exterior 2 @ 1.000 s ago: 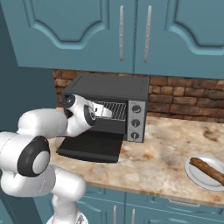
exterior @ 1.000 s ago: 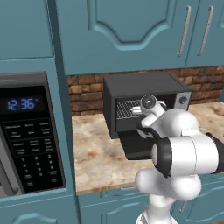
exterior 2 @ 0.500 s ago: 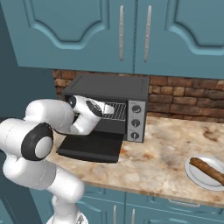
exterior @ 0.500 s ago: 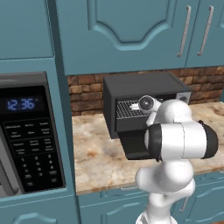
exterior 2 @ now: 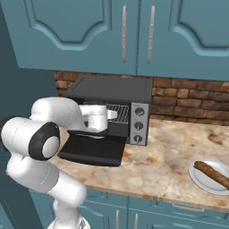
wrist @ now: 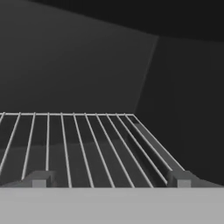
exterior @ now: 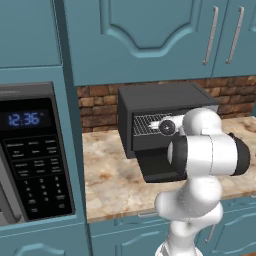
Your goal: Pull the toaster oven rack outwards. Pick up the baguette from the plate and place it on the toaster oven rack. Close the toaster oven door fully and set the temperature to the lowest setting.
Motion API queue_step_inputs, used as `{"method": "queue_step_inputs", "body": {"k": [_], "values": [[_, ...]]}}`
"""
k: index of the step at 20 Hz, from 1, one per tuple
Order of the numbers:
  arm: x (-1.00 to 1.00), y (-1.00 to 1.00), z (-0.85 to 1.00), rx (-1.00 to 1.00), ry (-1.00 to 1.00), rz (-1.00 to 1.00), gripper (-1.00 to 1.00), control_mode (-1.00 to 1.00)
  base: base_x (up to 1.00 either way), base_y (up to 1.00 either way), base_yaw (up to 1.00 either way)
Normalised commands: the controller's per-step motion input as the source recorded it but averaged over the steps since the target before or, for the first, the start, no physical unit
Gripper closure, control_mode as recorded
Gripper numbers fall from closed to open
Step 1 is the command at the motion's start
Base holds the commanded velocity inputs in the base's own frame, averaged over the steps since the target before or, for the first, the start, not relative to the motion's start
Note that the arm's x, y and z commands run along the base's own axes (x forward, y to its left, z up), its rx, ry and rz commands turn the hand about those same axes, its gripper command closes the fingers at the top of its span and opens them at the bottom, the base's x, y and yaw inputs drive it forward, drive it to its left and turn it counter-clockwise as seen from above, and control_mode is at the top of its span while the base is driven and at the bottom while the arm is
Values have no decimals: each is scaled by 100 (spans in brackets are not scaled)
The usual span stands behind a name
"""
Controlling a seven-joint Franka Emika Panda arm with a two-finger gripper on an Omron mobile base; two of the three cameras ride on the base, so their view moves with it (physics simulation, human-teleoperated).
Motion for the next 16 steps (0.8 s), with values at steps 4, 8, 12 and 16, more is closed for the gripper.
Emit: {"method": "queue_step_inputs", "body": {"k": [4, 8, 12, 16], "values": [[0, 0, -14, -2, -3, 0, -100, -100, 0, 0, 0], [3, 0, 0, 0, 0, 0, -100, -100, 0, 0, 0], [13, 0, 0, 0, 0, 0, -100, -100, 0, 0, 0], [15, 0, 5, 0, 0, 0, -100, -100, 0, 0, 0]]}}
